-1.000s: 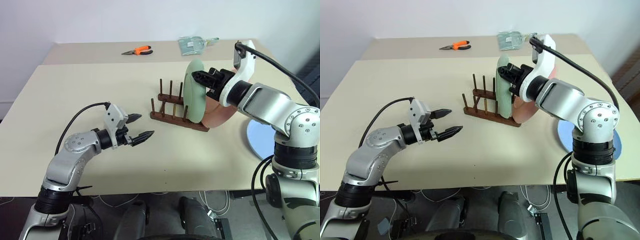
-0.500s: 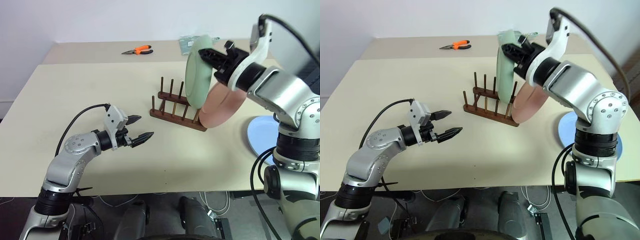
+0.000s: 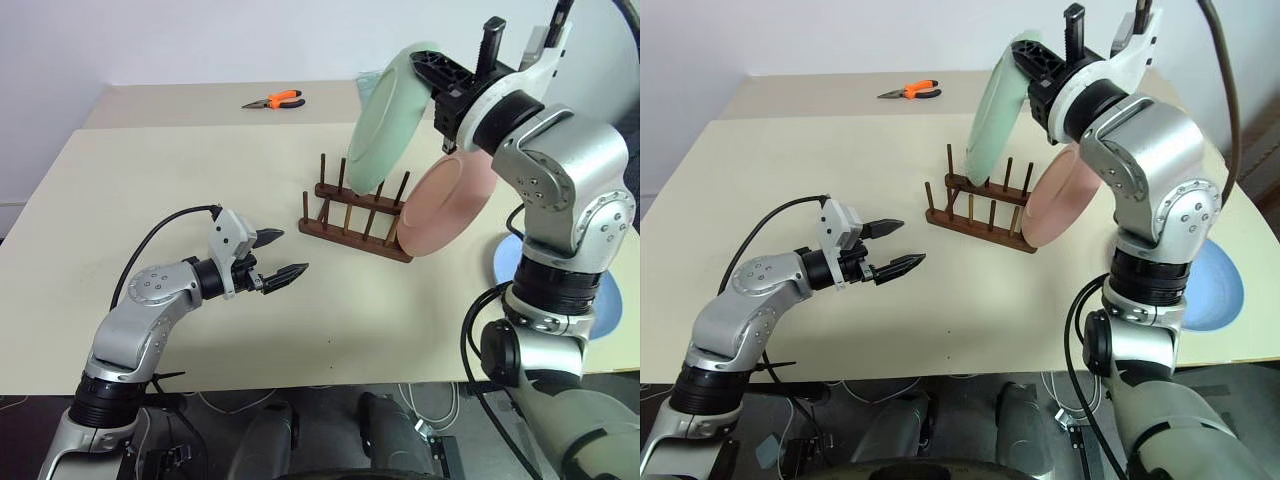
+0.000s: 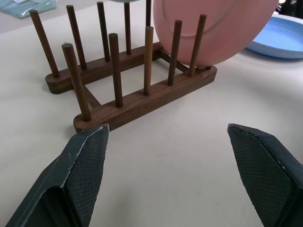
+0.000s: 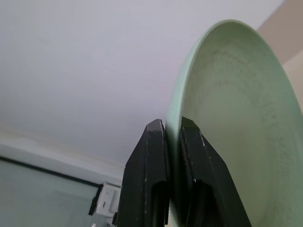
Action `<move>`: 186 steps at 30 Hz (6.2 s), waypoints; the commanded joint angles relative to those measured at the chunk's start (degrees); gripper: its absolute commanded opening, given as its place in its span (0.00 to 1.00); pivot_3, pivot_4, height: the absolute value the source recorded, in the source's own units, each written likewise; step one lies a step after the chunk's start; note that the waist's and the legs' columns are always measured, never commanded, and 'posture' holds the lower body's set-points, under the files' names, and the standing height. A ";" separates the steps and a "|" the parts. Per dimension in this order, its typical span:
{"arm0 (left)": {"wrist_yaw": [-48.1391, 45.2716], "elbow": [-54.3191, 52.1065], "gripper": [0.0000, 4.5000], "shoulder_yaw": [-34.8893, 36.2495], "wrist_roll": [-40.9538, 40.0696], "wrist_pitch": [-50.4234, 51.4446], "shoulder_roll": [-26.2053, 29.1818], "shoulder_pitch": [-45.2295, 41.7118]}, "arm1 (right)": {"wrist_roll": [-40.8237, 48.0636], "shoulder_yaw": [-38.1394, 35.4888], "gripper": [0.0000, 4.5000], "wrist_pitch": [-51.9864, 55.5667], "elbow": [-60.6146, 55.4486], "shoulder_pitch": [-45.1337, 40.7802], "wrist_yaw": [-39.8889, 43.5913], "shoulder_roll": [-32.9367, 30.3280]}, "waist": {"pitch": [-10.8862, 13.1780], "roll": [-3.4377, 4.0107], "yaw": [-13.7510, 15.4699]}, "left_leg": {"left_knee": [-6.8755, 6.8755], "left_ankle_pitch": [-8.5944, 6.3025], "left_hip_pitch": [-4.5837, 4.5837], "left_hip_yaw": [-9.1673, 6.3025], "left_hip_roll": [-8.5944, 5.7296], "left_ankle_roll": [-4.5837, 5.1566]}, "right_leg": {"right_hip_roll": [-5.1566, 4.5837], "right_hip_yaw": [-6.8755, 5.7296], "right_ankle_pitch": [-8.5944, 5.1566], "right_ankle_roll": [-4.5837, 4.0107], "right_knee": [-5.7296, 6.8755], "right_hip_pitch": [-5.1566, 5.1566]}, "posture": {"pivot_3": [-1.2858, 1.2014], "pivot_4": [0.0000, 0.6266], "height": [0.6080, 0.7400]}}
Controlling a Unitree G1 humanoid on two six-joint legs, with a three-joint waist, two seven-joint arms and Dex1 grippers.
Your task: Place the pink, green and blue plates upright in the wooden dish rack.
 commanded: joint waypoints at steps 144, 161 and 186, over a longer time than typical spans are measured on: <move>-2.65 9.41 1.00 3.65 4.17 -8.01 3.55 -0.89 | -35.81 -2.08 0.22 0.91 10.80 -6.68 13.98 26.92 | -0.21 0.07 -1.77 | -0.10 0.08 0.05 0.20 0.05 -0.10 | 0.10 0.05 0.37 0.08 0.40 -0.44 | 0.52 0.24 1.00; -4.02 0.98 1.00 -4.09 1.98 -3.70 -1.32 -2.06 | -48.01 -0.95 0.13 14.17 -7.45 -1.58 53.17 -14.89 | -0.41 -0.29 -0.20 | -0.01 0.04 0.02 0.24 0.02 -0.06 | 0.00 -0.05 0.32 0.15 0.07 -0.11 | 0.52 0.24 1.00; -5.25 -0.26 1.00 -7.51 2.72 -2.92 -1.23 -1.28 | -76.57 0.22 0.01 11.87 -19.00 30.35 83.43 -38.88 | -0.27 -0.38 0.58 | 0.26 0.01 0.03 0.72 0.13 -0.02 | -0.12 0.13 0.04 0.10 0.02 -0.03 | 0.52 0.24 1.00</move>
